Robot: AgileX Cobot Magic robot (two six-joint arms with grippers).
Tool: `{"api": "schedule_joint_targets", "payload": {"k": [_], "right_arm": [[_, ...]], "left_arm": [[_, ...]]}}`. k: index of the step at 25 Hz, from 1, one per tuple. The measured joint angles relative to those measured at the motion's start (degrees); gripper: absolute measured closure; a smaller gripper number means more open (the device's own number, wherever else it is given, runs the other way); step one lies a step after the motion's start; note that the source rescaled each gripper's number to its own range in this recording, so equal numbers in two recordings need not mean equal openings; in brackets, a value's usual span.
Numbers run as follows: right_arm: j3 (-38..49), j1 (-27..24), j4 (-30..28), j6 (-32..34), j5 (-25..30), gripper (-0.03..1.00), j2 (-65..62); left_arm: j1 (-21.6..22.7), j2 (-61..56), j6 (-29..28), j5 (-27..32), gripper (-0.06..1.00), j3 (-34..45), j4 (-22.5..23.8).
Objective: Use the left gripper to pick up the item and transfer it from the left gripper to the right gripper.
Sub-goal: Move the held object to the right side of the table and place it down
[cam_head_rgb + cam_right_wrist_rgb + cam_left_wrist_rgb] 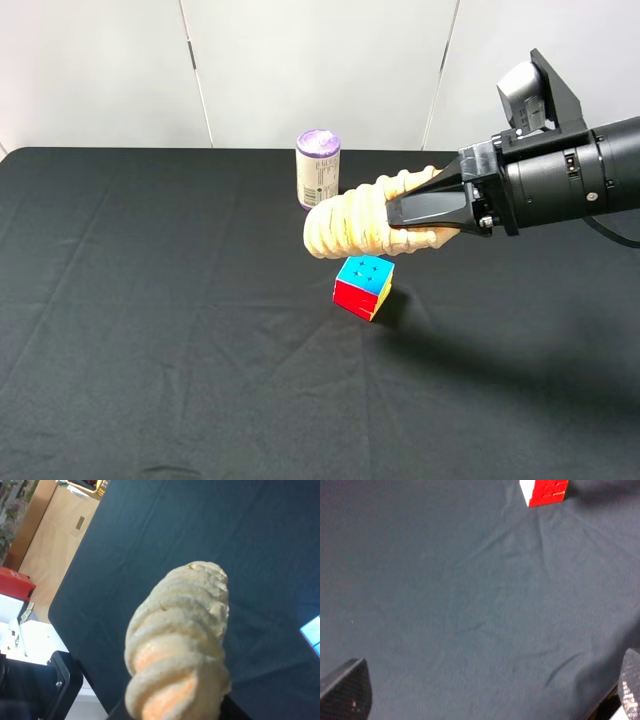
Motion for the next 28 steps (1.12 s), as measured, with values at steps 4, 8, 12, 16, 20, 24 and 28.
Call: {"api": "schedule_joint_targets", "payload": {"k": [4,8,12,16,20,24,28], "right_arm": [[0.00,0.00,0.00,0.87,-0.19,0.95,0.00],[0.00,0.00,0.00,1.10,-0.57,0.95,0.00],[0.00,0.00,0.00,1.31,-0.57,0.95,0.00],[0.00,0.00,0.00,1.49,-0.57,0.95,0.00],[0.00,0.00,-0.75,1.50,-0.57,0.95,0.00],[0.00,0.00,-1.68,1.56,-0.57,0.95,0.00],[0.00,0.00,-2.19,1.95,-0.62,0.95,0.00]], "left_arm": [[0.00,-0.76,-0.05,1.59,-0.06,0.86,-0.05],[0.00,-0.76,-0.05,1.59,-0.06,0.86,-0.21],[0.00,-0.76,-0.05,1.59,-0.06,0.86,-0.28],[0.69,-0.76,-0.05,1.59,-0.06,0.86,-0.56],[6.84,-0.76,-0.05,1.59,-0.06,0.86,-0.62],[16.31,-0.76,-0.05,1.59,-0.06,0.86,-0.62],[25.97,-0.76,-0.05,1.59,-0.06,0.86,-0.62]]}}
